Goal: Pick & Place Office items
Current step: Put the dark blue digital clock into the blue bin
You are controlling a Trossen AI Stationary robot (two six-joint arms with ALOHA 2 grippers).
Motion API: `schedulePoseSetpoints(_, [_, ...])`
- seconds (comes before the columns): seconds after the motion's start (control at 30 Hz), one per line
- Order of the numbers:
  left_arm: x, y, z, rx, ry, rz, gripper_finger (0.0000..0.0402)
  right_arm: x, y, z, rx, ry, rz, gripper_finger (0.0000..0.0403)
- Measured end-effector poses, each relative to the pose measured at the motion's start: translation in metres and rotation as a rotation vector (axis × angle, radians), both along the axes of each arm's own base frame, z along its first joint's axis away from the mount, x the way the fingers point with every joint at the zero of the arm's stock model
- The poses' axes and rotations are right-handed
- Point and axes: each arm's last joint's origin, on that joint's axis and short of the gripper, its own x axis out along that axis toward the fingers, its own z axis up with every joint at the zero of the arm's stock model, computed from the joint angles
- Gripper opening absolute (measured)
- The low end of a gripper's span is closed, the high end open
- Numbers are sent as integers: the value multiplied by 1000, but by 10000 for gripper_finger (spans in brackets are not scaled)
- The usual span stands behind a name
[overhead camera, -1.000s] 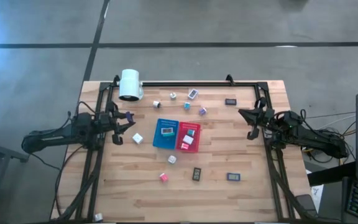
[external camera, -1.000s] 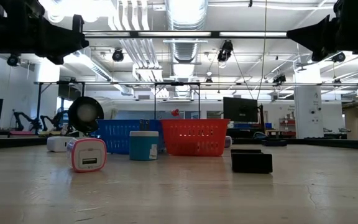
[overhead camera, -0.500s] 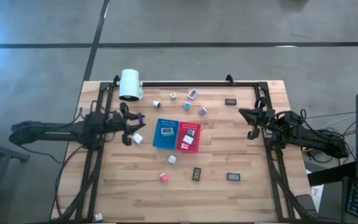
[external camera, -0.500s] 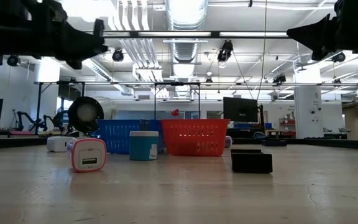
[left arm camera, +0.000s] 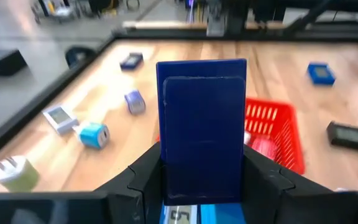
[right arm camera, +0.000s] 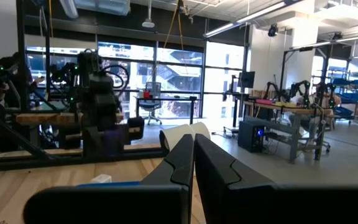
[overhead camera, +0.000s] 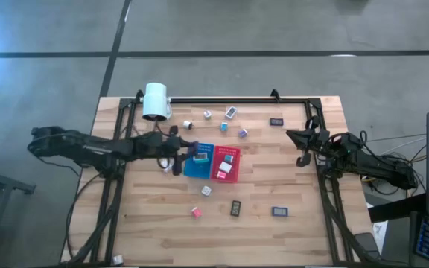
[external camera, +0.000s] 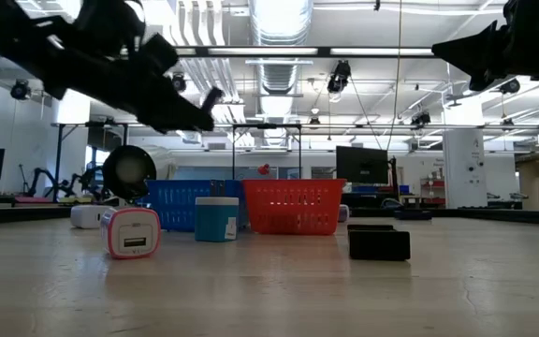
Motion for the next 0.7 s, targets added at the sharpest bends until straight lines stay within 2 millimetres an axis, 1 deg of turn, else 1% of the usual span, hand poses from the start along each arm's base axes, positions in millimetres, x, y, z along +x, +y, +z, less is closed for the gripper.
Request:
schedulePoseSetpoints(0.17, [22,3,-15,-13,90,-2,154,0,0,0,0,2,0,8])
schedulePoseSetpoints(0.3, [34,4,-23,-33,128,-26,154,0,0,-1,1,4,0,8])
schedulePoseSetpoints(0.43, [41,4,-30,-50,159,-48,154,0,0,-1,1,3,0,8])
schedulePoseSetpoints(0.57, [45,5,-41,-73,222,-38,154,0,0,-1,1,4,1,8])
schedulePoseSetpoints(0.7, [51,6,-44,-90,284,-33,154,0,0,-1,1,3,1,8])
